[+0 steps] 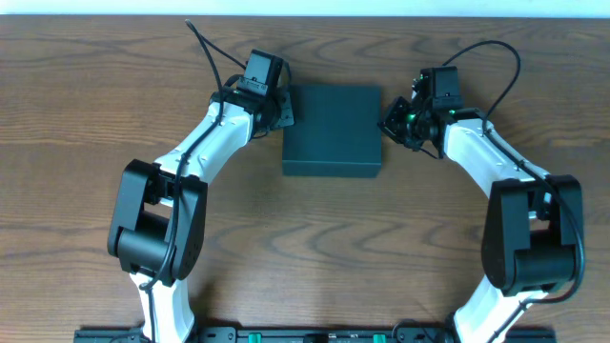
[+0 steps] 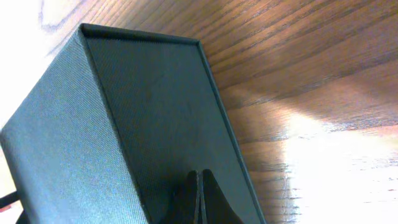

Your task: Pack container

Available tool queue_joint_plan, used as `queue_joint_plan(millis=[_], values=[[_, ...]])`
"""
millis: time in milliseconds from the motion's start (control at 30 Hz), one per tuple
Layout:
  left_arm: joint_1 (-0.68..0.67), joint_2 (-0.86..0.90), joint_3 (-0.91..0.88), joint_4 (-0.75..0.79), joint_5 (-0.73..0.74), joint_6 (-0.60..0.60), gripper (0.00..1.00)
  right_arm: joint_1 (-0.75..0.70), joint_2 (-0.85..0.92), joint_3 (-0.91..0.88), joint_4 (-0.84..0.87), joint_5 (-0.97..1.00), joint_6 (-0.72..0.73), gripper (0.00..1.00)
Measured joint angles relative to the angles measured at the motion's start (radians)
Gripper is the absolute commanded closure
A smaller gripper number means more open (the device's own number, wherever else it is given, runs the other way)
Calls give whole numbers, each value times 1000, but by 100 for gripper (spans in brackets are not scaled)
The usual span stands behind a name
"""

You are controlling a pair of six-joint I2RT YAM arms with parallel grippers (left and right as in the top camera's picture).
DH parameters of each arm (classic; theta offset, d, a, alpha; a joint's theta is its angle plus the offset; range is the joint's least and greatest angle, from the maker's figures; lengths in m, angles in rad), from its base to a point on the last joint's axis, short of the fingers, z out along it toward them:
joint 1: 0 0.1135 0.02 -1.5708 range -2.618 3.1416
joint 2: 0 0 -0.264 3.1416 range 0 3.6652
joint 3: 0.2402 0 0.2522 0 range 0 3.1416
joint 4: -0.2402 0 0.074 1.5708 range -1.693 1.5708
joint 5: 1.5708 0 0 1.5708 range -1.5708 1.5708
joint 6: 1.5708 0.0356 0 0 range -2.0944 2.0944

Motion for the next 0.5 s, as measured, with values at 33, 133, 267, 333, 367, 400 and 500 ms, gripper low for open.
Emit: queue_joint_plan(millis=[33,133,267,333,367,400,500], values=[[0,0,0,1,-9,0,94,0,0,0,0,0,0,98],[3,0,0,5,-54,0,94,-2,0,0,0,0,-1,99],[31,0,5,7,-110,0,94,-31,0,18,-15,3,-13,99],[64,0,21,6,-149,0,94,-66,0,47,-53,19,-31,99],[81,0,32,5,-167,2,94,-85,0,65,-84,30,-43,99],[98,0,43,1,-180,8,94,-108,0,90,-127,41,-59,99],[150,-6,84,-55,-207,49,94,-163,0,166,-251,64,-122,99]])
